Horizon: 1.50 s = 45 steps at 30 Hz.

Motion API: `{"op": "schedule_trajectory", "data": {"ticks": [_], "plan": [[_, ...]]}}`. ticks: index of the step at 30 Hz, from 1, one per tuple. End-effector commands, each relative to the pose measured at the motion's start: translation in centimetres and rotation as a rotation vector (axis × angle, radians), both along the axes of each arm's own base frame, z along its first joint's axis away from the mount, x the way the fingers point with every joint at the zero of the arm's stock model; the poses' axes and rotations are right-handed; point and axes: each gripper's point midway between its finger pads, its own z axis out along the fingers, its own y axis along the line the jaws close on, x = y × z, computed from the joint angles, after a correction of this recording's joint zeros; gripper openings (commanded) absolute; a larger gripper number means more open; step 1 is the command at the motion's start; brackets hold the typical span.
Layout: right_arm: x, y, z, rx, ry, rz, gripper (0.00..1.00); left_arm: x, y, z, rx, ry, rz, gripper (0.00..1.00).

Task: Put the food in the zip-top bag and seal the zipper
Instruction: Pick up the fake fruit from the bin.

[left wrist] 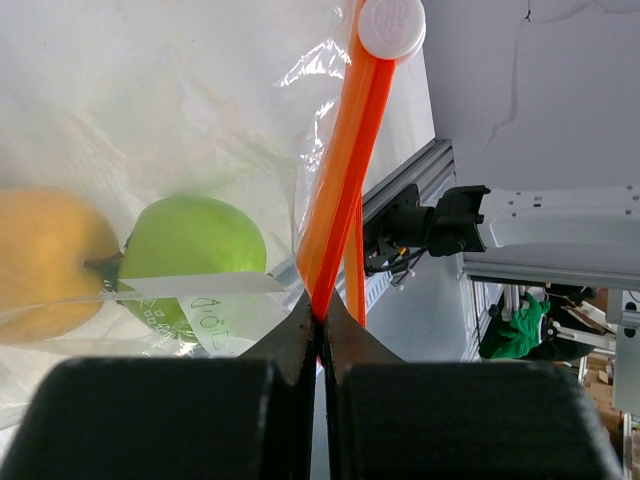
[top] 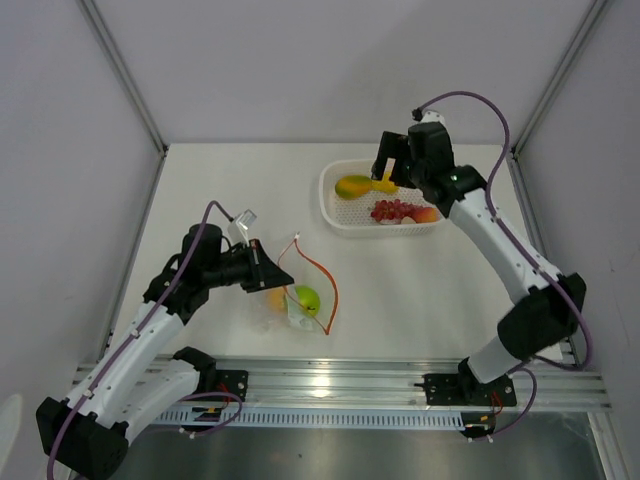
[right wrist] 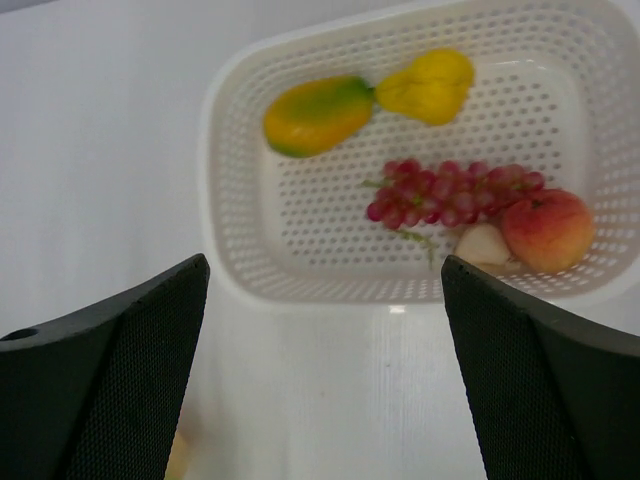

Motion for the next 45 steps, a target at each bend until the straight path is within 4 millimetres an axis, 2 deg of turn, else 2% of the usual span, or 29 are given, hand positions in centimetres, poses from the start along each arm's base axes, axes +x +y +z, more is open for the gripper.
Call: {"op": "schedule_trajectory", "data": {"ticks": [1, 2, 4, 5, 6, 8, 12, 16, 19, 26, 33, 42, 44, 45], "plan": [[3.0, -4.0, -4.1, -0.087, 0.153, -0.208, 0.98, 0.2, 0.1, 0.3, -0.011, -0.026, 0.01, 0.01], [4.4, -4.5, -5.4, -0.106, 0.199, -0.236, 0.98, 0.2, 0.1, 0.2, -0.01, -0.024, 0.008, 0.01], [5.4, -5.1, -6.8, -0.137, 0.239, -0.272, 0.98, 0.2, 0.1, 0.0, -0.007, -0.022, 0.006, 0.01], [6.4, -5.6, -8.8, -0.175, 0.267, -0.311, 0.98, 0.2, 0.1, -0.1, -0.006, -0.02, 0.006, 0.0], [7.2, -5.7, -8.4, -0.179, 0.254, -0.327, 0.98, 0.2, 0.1, -0.1, -0.005, -0.017, 0.004, 0.01], [8.0, -6.4, -9.5, -0.213, 0.265, -0.377, 0.98, 0.2, 0.0, -0.2, -0.005, -0.014, 0.002, 0.01], [9.5, -7.9, -12.7, -0.272, 0.314, -0.451, 0.98, 0.3, 0.0, -0.2, -0.006, -0.019, -0.001, 0.01], [9.4, -9.4, -15.0, -0.303, 0.37, -0.487, 0.92, 0.2, 0.1, -0.8, 0.001, -0.01, -0.003, 0.01], [8.9, -10.6, -16.0, -0.339, 0.386, -0.511, 0.89, 0.1, 0.1, -1.1, 0.003, -0.007, -0.003, 0.01], [7.6, -13.0, -17.3, -0.362, 0.424, -0.538, 0.84, 0.0, 0.0, -1.3, -0.001, -0.002, -0.009, 0.0], [6.6, -13.4, -18.9, -0.365, 0.454, -0.524, 0.83, 0.0, 0.0, -1.4, -0.002, 0.002, -0.009, 0.0], [6.7, -13.6, -21.5, -0.358, 0.495, -0.5, 0.82, 0.0, 0.1, -1.5, 0.001, 0.001, -0.007, 0.01], [6.9, -13.5, -21.9, -0.356, 0.497, -0.49, 0.75, 0.0, 0.1, -1.5, 0.002, 0.003, -0.006, 0.01], [7.0, -13.5, -22.0, -0.354, 0.495, -0.485, 0.63, 0.0, 0.1, -1.4, 0.001, 0.002, -0.005, 0.01]]}}
